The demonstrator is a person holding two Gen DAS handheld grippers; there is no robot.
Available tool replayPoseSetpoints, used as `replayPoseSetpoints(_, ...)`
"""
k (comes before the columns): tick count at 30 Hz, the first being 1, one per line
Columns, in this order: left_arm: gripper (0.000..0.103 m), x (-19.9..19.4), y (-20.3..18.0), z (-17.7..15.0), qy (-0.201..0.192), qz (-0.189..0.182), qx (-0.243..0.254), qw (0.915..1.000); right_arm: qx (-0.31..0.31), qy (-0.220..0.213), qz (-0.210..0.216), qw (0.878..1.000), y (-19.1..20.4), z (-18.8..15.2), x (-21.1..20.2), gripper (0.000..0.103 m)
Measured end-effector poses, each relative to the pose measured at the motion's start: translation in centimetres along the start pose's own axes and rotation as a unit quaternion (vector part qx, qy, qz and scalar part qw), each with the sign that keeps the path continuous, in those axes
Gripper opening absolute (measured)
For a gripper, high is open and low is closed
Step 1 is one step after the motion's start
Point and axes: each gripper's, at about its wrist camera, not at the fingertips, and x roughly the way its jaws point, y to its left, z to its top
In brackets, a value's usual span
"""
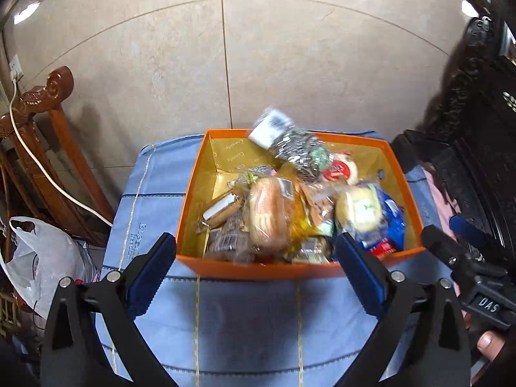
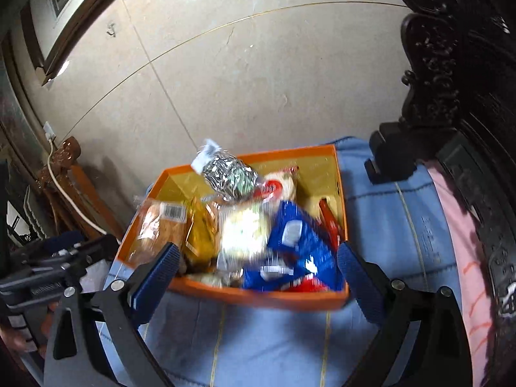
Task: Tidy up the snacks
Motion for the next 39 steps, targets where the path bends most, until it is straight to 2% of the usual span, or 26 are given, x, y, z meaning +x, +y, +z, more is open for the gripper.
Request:
replayPoseSetpoints(5,0.098,-1.7,-0.6,-0.9,-0.006,0.009,0.015,0.9998,-0.006,0.008,-0.001,1.000,0.3,-1.6,-1.9,0.099)
replayPoseSetpoints(8,0.098,-2.5,-0.7,-1.6,-0.004,0.031,0.016,0.9994,-0.013,0.007,0.003,1.000,0.8,-2.2,-3.1,0.099)
replayPoseSetpoints(13,0.098,-4.2,-0.4,-2.6,0.001,0.014,-0.003,0.9999,-0.028,0.002,0.008,1.000,1.9,-2.7,-4.9,0.099)
replayPoseSetpoints(23,0.098,-6.8,-0.8,-4.2,-0.001,0.022,0.005,0.9997,-0.039,-0.004,0.010,0.999,2.9,-3.5,-7.4,0.099)
replayPoseSetpoints(26,0.098,-8.4,-0.9,-4.7,-0.026,0.042,0.001,0.9988,-0.044,-0.008,0.011,0.999,3.2,-3.5,-8.0,0.099)
replayPoseSetpoints(28,0.098,-9.5,-1.0,-5.1,-0.045,0.039,0.000,0.9982,-0.049,-0.010,0.012,0.999,3.5,-3.6,-8.4,0.099)
replayPoseSetpoints(32,0.098,-10.2,-0.8,-5.3,-0.035,0.020,-0.004,0.9992,-0.055,-0.011,0.014,0.998,3.9,-3.7,-9.0,0.099)
replayPoseSetpoints(39,0.098,-10.4,-0.4,-5.2,-0.027,0.026,-0.002,0.9993,-0.060,-0.012,0.014,0.998,4.2,-3.9,-9.5,0.099)
